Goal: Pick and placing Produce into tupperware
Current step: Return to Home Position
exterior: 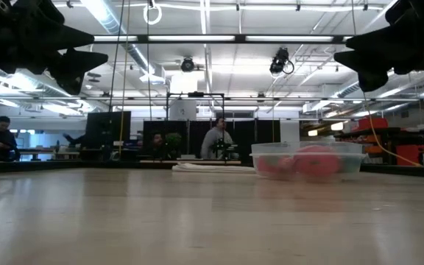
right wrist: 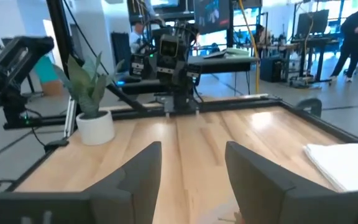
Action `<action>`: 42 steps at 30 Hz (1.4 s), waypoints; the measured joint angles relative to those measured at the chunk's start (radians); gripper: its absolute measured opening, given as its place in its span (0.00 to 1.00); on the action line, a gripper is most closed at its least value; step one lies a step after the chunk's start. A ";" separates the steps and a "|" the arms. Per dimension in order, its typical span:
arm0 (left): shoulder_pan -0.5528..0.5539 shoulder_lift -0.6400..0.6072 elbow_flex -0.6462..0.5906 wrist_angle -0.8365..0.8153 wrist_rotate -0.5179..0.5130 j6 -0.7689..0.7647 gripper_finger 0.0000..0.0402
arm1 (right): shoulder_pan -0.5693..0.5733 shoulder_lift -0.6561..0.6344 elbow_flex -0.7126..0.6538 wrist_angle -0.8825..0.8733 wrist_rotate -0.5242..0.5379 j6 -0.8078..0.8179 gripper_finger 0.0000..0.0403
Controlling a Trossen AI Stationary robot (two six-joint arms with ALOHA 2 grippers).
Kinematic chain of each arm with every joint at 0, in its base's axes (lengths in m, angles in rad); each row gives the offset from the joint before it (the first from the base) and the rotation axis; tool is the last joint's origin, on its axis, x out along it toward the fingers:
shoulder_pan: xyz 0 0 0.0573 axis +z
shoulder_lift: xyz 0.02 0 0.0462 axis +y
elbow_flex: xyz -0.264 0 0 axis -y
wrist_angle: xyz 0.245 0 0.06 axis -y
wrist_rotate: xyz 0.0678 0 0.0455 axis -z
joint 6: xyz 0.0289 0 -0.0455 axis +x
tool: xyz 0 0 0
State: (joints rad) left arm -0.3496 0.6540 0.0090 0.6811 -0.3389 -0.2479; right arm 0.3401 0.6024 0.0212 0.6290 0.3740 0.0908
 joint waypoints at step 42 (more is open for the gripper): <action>0.356 -0.087 0.000 0.009 0.370 -0.147 0.47 | 0.000 -0.001 0.000 -0.061 -0.017 0.116 0.47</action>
State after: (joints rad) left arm 0.0063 0.5666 0.0086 0.6902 0.0314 -0.3947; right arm 0.3405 0.6010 0.0212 0.5678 0.3573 0.2066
